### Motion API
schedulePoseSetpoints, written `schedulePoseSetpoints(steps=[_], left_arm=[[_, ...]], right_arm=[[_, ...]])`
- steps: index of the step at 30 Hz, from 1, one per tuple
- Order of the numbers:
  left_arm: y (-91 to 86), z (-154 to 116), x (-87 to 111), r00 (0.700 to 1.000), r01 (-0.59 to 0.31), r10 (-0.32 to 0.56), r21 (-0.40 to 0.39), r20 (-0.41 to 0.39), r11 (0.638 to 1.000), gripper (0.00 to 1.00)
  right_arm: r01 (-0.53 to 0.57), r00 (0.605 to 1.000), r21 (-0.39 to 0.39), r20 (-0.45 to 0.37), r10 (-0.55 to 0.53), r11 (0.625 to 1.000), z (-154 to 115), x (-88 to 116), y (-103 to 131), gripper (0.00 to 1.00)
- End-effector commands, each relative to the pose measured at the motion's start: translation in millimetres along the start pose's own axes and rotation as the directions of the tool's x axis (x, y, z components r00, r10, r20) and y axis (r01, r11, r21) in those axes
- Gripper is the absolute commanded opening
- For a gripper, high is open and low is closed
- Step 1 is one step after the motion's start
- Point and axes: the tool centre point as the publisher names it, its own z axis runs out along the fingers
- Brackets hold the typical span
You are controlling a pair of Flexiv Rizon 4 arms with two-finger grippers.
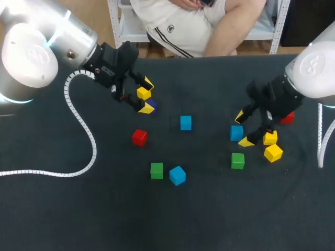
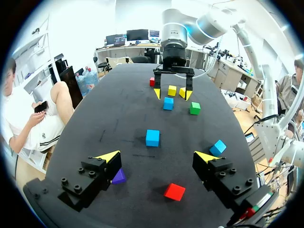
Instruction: Place the blue cubes, place green cubes on the blue cubes, place the yellow cubes on the green cubes, then place the red cubes on the yellow cubes, and place purple cube on the red cubes.
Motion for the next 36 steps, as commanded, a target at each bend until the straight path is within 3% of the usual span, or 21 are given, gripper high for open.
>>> schedulePoseSetpoints(steps=[1, 15, 36], left_arm=[[0.1, 0, 0.5, 1.000, -0.001, 0.001, 0.000, 0.001, 1.000, 1.00], [0.1, 0, 0.5, 1.000, -0.001, 0.001, 0.000, 0.001, 1.000, 1.00], [0.1, 0, 0.5, 1.000, -0.001, 0.001, 0.000, 0.001, 1.000, 1.00]], right_arm=[[-0.007, 1.000, -0.008, 0.013, 0.007, 1.000, 4, -1, -4, 1.00], [-0.021, 1.000, -0.004, 0.019, 0.021, 1.000, 6, -8, -3, 1.00], [-0.028, 0.999, 0.019, 0.038, 0.027, 0.999, 6, 10, -17, 1.00]])
